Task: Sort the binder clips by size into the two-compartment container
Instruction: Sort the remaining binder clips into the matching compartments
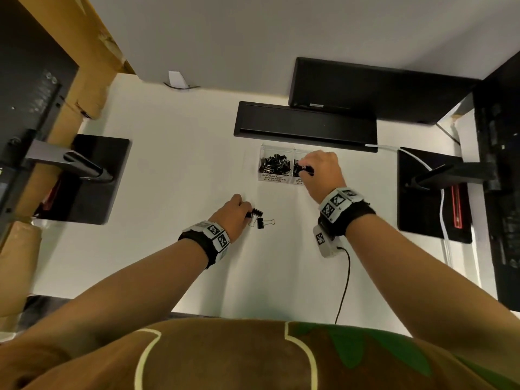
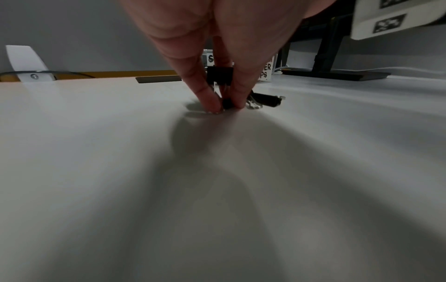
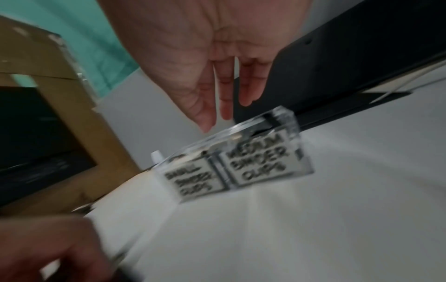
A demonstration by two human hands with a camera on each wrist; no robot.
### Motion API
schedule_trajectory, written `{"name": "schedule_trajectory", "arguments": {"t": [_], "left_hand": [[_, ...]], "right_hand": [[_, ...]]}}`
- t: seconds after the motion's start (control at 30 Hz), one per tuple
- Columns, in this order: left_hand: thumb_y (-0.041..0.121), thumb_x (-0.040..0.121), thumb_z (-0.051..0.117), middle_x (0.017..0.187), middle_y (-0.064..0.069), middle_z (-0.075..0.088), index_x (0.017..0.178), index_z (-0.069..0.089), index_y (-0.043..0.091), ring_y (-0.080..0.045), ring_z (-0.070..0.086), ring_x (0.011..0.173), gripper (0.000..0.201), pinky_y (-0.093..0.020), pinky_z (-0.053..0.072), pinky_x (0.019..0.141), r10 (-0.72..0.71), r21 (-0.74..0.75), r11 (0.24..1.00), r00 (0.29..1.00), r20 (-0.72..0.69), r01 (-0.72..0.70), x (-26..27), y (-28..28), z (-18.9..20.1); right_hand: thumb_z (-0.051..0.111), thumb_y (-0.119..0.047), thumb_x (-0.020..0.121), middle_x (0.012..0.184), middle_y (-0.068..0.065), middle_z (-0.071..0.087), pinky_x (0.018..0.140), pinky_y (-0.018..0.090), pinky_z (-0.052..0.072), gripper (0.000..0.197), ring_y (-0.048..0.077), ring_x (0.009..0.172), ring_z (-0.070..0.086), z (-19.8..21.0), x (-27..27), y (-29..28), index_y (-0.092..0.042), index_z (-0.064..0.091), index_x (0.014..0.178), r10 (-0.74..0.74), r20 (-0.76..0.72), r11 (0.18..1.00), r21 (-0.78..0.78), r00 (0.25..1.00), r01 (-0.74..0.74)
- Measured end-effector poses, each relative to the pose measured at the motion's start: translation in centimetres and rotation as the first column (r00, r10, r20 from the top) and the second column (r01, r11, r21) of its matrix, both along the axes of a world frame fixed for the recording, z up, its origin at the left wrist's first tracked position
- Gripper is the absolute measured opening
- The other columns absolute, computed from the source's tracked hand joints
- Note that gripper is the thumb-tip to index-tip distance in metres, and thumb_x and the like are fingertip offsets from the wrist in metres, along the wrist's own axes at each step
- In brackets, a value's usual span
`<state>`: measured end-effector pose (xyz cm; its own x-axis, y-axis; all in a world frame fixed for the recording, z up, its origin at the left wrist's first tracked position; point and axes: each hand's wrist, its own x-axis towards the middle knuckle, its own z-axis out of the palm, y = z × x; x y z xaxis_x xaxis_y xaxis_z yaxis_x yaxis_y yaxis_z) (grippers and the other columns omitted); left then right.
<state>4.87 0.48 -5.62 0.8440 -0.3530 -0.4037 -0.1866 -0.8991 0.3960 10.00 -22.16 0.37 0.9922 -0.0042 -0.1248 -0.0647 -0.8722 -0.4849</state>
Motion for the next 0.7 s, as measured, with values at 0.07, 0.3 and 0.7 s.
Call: {"name": "schedule_trajectory", "arguments": {"t": [0.07, 0.3, 0.7], "left_hand": [[0.016, 0.095, 0.049, 0.116, -0.014, 0.047, 0.122, 0.054, 0.008, -0.031, 0.056, 0.093, 0.028, -0.034, 0.048, 0.077, 0.028, -0.017, 0.999, 1.000, -0.008, -0.028, 0.1, 0.1, -0.1], [0.011, 0.092, 0.051, 0.108, -0.015, 0.052, 0.113, 0.059, 0.008, -0.031, 0.058, 0.092, 0.023, -0.034, 0.047, 0.080, 0.145, -0.081, 0.986, 0.989, -0.016, -0.146, 0.7, 0.3, 0.4], [0.014, 0.091, 0.058, 0.110, -0.011, 0.054, 0.112, 0.059, 0.009, -0.023, 0.058, 0.089, 0.021, -0.033, 0.050, 0.083, 0.066, -0.254, 0.967, 0.990, 0.124, -0.032, 3.7, -3.6, 4.2]], "right_hand": [[0.054, -0.016, 0.090, 0.122, 0.004, 0.059, 0.105, 0.037, 0.034, 0.023, 0.022, 0.120, 0.043, -0.7, -1.8, 2.1, -0.017, 0.065, 0.110, 0.083, -0.011, 0.997, 0.006, 0.996, -0.083], [0.065, -0.012, 0.082, 0.139, 0.004, 0.040, 0.106, 0.037, 0.037, 0.063, 0.026, 0.124, 0.036, -4.6, -5.9, 7.7, -0.013, 0.039, 0.139, 0.442, -0.296, 0.896, 0.102, 0.847, -0.432], [0.068, -0.016, 0.081, 0.121, 0.008, 0.043, 0.086, 0.027, 0.040, 0.042, 0.024, 0.107, 0.049, -6.0, -7.2, 4.2, -0.009, 0.047, 0.118, 0.207, -0.299, 0.971, 0.178, 0.932, -0.159]]}}
